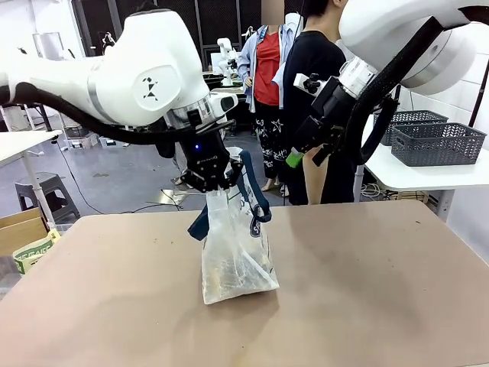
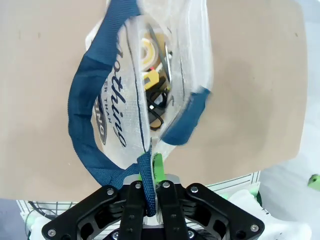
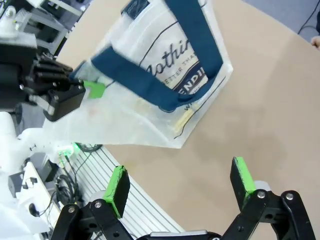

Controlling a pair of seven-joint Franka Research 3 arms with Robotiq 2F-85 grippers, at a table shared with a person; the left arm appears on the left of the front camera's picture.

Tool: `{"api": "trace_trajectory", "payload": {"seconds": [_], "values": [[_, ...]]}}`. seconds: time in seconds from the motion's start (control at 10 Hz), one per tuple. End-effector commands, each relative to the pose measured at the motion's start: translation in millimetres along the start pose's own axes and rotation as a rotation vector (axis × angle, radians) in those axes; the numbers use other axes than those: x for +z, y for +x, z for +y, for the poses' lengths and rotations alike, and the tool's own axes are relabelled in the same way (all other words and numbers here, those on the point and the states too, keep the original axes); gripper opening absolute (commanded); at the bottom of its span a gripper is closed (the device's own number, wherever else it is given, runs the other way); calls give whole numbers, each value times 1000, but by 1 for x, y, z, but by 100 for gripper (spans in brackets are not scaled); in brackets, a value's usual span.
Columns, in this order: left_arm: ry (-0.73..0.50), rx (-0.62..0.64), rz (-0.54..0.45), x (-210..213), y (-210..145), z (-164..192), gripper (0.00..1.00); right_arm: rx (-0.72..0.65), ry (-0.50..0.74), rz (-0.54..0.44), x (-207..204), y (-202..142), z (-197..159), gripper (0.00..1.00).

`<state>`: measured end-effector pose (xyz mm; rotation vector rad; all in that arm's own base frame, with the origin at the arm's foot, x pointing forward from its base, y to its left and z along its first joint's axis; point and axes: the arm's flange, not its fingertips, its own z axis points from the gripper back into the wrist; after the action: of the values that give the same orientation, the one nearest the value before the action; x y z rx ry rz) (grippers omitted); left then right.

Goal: Transfer purchased items from the store into the shopping bag.
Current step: Move the Reusable shopping bag to the right side of the table.

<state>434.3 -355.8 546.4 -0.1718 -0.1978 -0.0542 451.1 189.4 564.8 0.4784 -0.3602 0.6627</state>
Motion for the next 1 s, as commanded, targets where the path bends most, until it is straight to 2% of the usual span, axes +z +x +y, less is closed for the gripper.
{"api": "trace_trajectory", "payload": {"seconds": [0.0, 0.5, 0.8, 0.9], "values": [[31, -39, -58, 24, 38, -7, 0, -19, 21, -1, 1, 3, 0, 100], [24, -68, -92, 71, 82, 33, 0, -19, 21, -1, 1, 3, 0, 100], [28, -117, -86, 95, 91, 72, 0, -19, 21, -1, 1, 3, 0, 100], [39, -118, -118, 106, 92, 89, 0, -19, 21, -1, 1, 3, 0, 100]]}}
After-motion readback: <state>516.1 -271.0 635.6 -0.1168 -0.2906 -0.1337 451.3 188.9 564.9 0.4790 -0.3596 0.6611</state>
